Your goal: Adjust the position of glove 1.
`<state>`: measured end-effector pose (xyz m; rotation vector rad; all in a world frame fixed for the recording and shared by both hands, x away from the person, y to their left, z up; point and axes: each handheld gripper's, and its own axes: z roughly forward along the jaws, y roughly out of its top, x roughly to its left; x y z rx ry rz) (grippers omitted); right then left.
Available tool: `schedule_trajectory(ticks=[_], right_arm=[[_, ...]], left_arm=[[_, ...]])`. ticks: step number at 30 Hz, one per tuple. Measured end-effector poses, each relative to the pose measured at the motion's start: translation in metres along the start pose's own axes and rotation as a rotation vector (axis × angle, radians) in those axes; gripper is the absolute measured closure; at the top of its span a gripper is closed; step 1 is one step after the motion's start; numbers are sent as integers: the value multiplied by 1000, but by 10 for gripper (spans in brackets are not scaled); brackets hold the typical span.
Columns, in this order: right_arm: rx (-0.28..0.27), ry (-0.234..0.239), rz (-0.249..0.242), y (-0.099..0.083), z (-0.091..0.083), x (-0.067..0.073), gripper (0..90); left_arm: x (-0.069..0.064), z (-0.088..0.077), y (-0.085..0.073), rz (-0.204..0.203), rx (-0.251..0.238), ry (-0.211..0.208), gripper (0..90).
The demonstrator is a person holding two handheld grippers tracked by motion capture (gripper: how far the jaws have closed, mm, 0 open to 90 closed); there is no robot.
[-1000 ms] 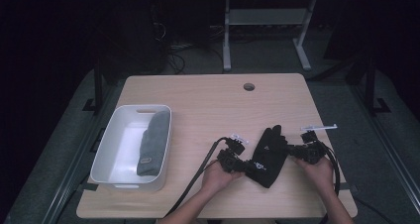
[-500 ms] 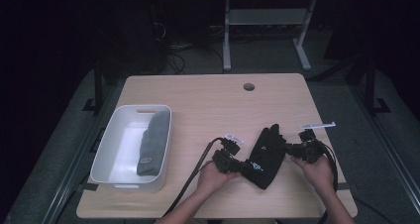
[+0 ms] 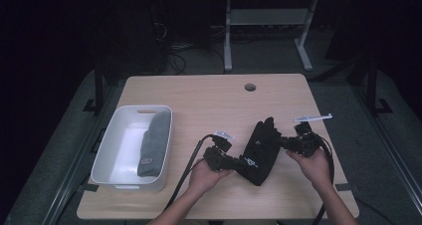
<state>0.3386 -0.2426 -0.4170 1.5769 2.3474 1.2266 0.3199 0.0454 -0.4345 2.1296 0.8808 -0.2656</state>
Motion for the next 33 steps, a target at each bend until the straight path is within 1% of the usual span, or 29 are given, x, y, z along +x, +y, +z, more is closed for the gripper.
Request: schedule_trajectory(ticks=[2, 4, 8, 11, 13, 14, 15, 17, 22, 25, 28, 33], right_arm=[[-5, 7, 0, 3, -1, 3, 742], [-3, 7, -7, 7, -1, 6, 742], [-15, 15, -14, 13, -2, 11, 743], [-21, 26, -20, 17, -3, 14, 742], [-28, 35, -15, 20, -5, 17, 743], [-29, 35, -18, 22, -5, 18, 743], [-24, 35, -18, 24, -5, 20, 743], [-38, 46, -20, 27, -6, 22, 743], [-44, 58, -31, 35, -5, 28, 743], [-54, 72, -21, 40, -6, 32, 743], [-61, 83, -22, 44, -6, 34, 743], [-68, 99, -23, 51, -7, 38, 742]], left_arm=[[0, -5, 0, 9, -6, 5, 812], [0, -9, 1, 9, -13, 3, 812], [0, -16, 1, 6, -27, 10, 812], [-1, -23, 2, 15, -37, 15, 811], [-2, -27, 3, 19, -36, 21, 811], [-2, -28, 3, 14, -43, 19, 811], [-2, -30, 3, 19, -44, 22, 811], [-3, -35, 4, 19, -54, 28, 811], [-2, -45, 5, 25, -62, 37, 811], [-3, -51, 6, 26, -68, 42, 810], [-2, -55, 7, 29, -76, 45, 810], [-1, -61, 7, 20, -91, 47, 810]])
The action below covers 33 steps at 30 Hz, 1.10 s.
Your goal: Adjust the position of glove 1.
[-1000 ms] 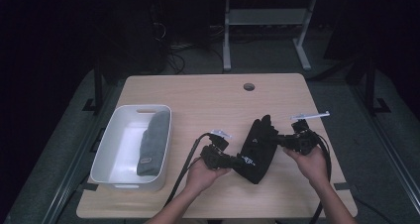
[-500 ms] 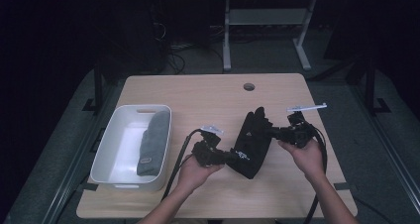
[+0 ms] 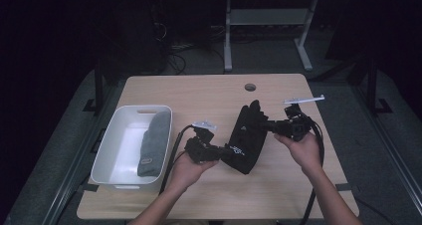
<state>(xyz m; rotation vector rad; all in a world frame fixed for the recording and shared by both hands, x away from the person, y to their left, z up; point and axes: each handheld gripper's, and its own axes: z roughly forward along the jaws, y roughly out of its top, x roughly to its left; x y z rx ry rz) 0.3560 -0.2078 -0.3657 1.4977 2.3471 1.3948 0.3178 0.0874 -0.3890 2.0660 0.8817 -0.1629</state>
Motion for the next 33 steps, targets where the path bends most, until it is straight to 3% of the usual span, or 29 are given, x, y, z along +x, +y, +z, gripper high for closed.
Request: schedule_trajectory(ticks=[19, 33], right_arm=[[-51, 79, 17, 20, 1, 12, 743], [-58, 120, 15, 36, 4, 27, 744]], left_arm=[[2, -24, 6, 10, -26, 28, 809], [6, -46, 7, 3, -57, 37, 809]])
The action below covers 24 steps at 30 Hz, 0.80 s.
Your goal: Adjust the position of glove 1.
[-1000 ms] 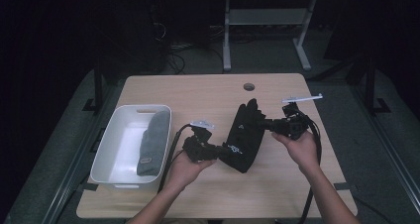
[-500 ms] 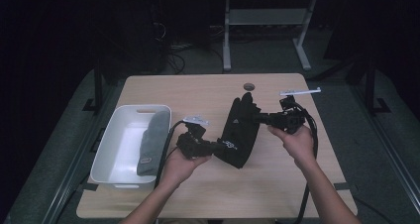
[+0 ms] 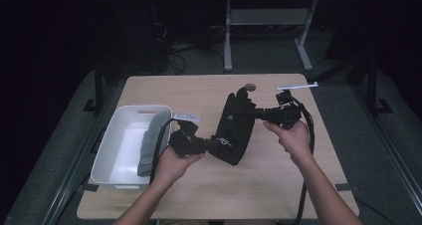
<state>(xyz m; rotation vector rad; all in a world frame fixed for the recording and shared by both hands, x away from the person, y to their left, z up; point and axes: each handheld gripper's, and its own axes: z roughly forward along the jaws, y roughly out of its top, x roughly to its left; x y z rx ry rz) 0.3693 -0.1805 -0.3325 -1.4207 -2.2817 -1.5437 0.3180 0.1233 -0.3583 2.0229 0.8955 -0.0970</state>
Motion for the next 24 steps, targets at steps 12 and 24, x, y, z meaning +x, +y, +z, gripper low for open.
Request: schedule_trajectory(ticks=[12, 24], right_arm=[[-3, 28, -23, 16, 12, 15, 744], [-7, 70, -29, 31, 31, 33, 744]], left_arm=[[5, -24, 1, -3, -26, 27, 809], [12, -52, -2, -2, -45, 60, 808]])
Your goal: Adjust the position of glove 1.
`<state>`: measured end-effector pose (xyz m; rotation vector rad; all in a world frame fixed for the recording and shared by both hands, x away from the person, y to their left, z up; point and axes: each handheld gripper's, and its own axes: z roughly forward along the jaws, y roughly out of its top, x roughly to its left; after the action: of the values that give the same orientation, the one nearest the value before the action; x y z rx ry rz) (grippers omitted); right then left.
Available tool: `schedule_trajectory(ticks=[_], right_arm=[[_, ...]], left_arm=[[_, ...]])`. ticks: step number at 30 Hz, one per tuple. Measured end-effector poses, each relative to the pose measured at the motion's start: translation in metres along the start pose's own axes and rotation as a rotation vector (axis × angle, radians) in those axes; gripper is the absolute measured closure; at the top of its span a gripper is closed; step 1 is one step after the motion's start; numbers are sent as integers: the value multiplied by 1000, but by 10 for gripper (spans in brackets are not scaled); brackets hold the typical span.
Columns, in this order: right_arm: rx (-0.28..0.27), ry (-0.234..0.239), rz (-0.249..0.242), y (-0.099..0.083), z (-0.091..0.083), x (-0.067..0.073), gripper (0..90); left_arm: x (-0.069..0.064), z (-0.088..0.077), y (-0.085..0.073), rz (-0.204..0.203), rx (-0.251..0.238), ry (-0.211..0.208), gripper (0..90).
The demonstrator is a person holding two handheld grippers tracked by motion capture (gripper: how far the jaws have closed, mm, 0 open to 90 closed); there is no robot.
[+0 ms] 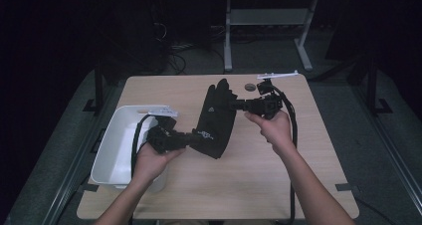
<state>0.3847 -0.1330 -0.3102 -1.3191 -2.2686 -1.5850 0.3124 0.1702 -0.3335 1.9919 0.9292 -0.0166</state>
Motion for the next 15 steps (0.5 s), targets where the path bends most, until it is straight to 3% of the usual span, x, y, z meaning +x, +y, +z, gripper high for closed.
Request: schedule_trajectory(ticks=[15], right_arm=[[8, 46, -12, 14, 27, 20, 744]], left_arm=[[12, -31, -8, -20, -24, 36, 808]])
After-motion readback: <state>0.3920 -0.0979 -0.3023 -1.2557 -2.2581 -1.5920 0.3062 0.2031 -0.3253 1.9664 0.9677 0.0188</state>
